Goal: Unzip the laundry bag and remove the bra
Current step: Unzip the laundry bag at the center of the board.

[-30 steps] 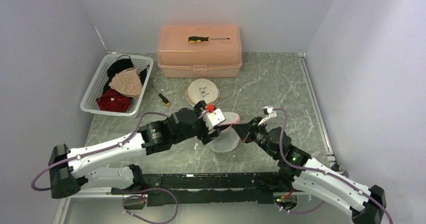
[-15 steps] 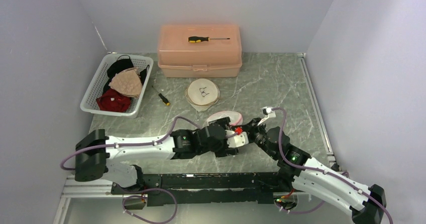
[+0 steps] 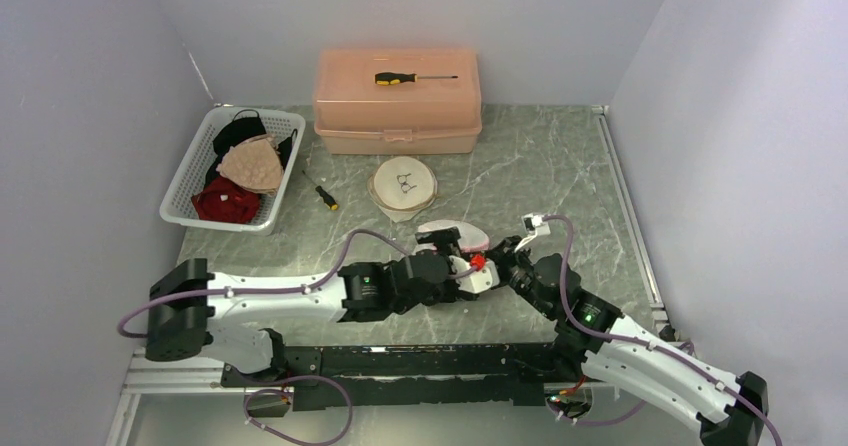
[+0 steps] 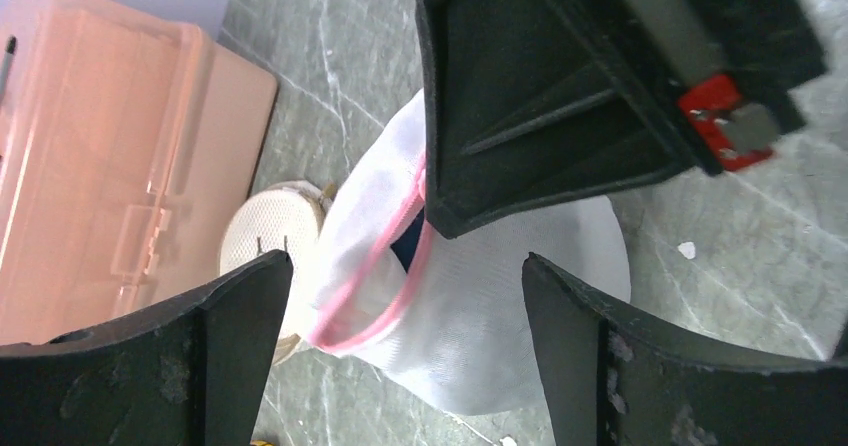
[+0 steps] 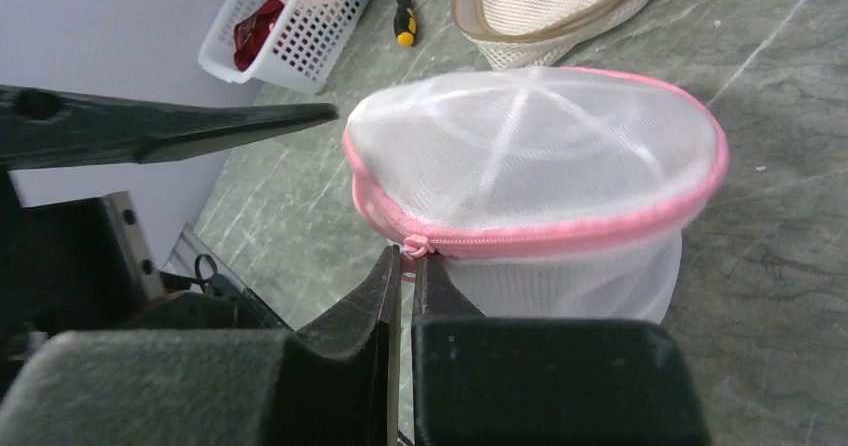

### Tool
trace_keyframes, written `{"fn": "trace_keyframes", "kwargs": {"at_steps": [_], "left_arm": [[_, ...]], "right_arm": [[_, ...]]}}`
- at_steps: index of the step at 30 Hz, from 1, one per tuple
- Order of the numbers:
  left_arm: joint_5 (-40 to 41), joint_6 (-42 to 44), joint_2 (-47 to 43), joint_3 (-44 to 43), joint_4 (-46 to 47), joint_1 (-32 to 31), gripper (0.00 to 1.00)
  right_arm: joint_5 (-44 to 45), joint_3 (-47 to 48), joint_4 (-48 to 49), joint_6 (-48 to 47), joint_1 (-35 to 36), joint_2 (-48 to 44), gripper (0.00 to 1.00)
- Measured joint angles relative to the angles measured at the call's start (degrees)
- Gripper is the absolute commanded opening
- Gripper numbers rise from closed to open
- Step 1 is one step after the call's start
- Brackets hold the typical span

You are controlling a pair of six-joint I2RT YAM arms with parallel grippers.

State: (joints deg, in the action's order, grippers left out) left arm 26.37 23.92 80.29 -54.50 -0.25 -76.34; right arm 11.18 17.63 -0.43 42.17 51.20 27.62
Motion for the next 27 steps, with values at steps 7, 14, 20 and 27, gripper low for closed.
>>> {"fn": "trace_keyframes", "kwargs": {"at_steps": [7,14,20,27], "left_arm": [[-3.13,2.21,-8.94,2.6,-1.79,-1.33,0.92],[-8.22,4.13,-9.31,2.8,-2.71,-1.38,0.93],[-9.14,5.22,-4.26,2.73,-2.97,-1.33,0.92],[-6.01,7.02,2.51,2.71,-0.76,-0.09,0.8]], "right_arm": [[-0.9,0.0,-0.5,-0.87,0.0,-1.31,0.0],[-1.03,0.0,-0.68,-1.01,0.0,-1.79,0.0],[-1.18,0.0,-0.7,-1.03,0.0,-1.33,0.0],[-1.38,0.0,-0.92,-1.03,0.0,-1.31,0.0]]}}
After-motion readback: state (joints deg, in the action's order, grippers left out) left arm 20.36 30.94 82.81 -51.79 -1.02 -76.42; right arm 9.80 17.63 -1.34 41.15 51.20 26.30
